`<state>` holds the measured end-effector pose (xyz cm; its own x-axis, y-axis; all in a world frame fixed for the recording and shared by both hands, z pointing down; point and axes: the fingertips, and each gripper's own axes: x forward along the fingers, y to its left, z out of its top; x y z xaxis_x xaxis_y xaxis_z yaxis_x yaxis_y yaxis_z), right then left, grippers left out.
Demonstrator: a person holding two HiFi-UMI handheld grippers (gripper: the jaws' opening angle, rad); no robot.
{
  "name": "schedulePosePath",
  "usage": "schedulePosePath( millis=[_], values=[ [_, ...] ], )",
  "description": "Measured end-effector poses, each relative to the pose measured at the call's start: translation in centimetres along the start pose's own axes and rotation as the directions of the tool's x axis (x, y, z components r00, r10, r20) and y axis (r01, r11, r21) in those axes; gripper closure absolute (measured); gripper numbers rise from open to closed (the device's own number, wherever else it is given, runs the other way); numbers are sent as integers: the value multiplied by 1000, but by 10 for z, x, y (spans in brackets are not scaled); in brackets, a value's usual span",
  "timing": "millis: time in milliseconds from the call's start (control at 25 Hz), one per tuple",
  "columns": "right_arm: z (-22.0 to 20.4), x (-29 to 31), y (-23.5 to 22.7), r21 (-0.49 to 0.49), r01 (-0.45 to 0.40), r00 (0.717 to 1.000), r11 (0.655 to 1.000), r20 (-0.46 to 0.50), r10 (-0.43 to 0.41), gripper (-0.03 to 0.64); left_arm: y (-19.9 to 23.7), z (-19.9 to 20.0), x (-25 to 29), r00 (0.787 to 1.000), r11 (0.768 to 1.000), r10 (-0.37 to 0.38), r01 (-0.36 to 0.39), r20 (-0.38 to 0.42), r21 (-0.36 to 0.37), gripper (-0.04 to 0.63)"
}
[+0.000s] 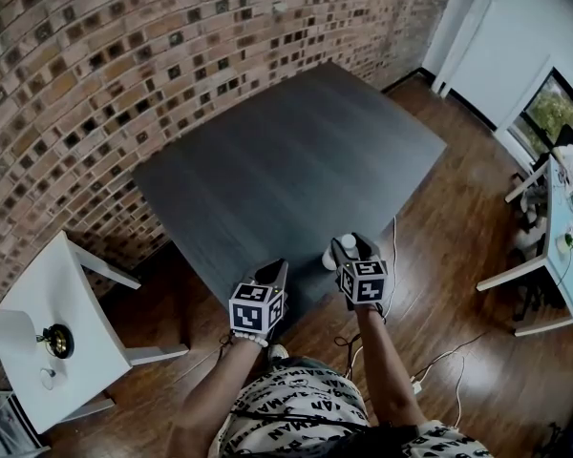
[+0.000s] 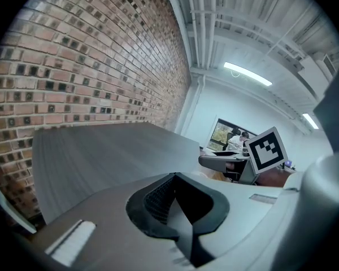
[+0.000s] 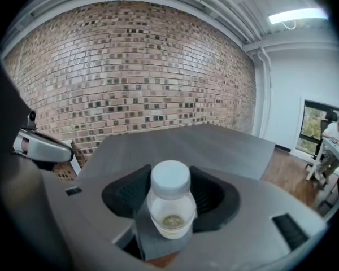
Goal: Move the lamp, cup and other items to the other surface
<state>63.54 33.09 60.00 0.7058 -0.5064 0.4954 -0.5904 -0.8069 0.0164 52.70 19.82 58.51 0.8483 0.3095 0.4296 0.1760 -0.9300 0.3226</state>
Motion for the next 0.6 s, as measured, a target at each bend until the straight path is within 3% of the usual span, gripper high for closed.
schedulePosePath(
  millis=[240, 360, 600],
  values=[
    [10, -6, -3, 6, 7, 1000, 1000, 22, -8, 362, 6, 0, -8, 1000, 1000, 14, -14, 7, -5, 595],
    [29, -18, 0, -10, 10, 998, 1000, 64, -9, 313, 12, 1, -16, 999, 999, 37, -37, 19, -15, 595],
    [88, -43, 52, -92, -56, 981, 994, 178, 72, 314, 34, 6, -51, 992, 994, 106, -104, 69, -35, 595]
  ],
)
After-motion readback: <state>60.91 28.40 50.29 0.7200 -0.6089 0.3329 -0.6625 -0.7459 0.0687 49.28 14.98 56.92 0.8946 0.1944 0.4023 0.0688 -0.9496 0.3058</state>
